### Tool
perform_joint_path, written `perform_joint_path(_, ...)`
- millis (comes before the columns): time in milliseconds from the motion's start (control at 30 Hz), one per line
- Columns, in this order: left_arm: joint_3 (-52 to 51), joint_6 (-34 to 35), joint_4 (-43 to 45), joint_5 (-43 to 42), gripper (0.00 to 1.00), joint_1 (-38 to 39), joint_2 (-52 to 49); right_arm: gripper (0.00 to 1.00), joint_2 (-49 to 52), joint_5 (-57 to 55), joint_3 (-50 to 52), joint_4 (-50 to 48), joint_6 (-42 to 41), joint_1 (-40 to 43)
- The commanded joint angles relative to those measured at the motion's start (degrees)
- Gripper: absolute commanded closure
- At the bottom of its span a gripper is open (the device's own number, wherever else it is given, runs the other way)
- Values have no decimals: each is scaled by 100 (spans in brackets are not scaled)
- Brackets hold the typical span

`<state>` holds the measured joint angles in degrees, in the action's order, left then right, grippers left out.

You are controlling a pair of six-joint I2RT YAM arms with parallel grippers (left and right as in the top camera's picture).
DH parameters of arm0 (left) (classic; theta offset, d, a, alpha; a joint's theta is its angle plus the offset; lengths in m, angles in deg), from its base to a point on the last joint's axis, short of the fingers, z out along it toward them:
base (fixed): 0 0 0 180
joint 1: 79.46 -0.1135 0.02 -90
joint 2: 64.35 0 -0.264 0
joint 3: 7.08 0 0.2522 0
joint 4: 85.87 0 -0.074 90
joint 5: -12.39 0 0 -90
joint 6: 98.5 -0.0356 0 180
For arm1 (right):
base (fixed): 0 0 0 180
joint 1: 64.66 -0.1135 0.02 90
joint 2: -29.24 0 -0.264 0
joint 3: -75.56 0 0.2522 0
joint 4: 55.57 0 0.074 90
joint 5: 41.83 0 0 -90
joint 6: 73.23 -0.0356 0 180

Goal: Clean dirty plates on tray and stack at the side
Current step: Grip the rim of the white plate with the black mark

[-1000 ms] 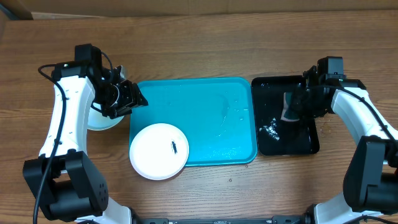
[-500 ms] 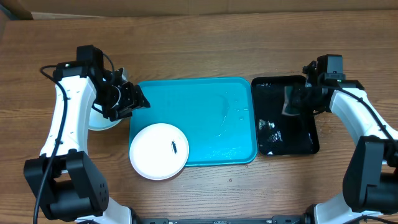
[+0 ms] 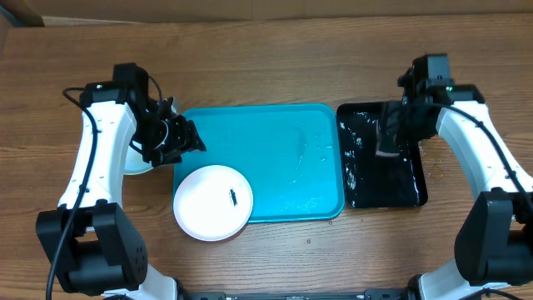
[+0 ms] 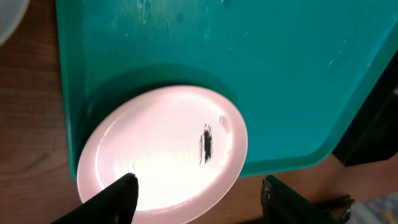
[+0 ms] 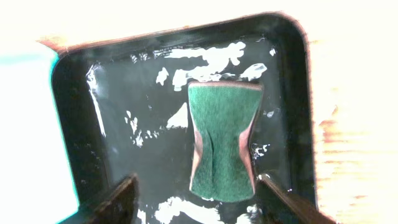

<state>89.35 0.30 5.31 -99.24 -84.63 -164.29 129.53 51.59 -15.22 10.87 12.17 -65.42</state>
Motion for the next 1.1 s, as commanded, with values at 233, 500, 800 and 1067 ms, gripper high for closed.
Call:
perform_joint_path(233, -46, 542, -695, 1207, 37, 815, 649, 0, -31, -168, -85, 400, 11, 11)
perform_joint_path(500, -83, 1272, -737, 1757, 36, 1333, 1611, 0, -31, -168, -85, 400, 11, 11)
perform_joint_path(800, -1106, 2017, -822, 2221, 42, 1495, 2153, 0, -31, -168, -85, 402, 11, 13)
perform_joint_path(1067, -2074, 2076, -28, 2227, 39, 1322, 2439, 0, -31, -168, -85, 402, 11, 11)
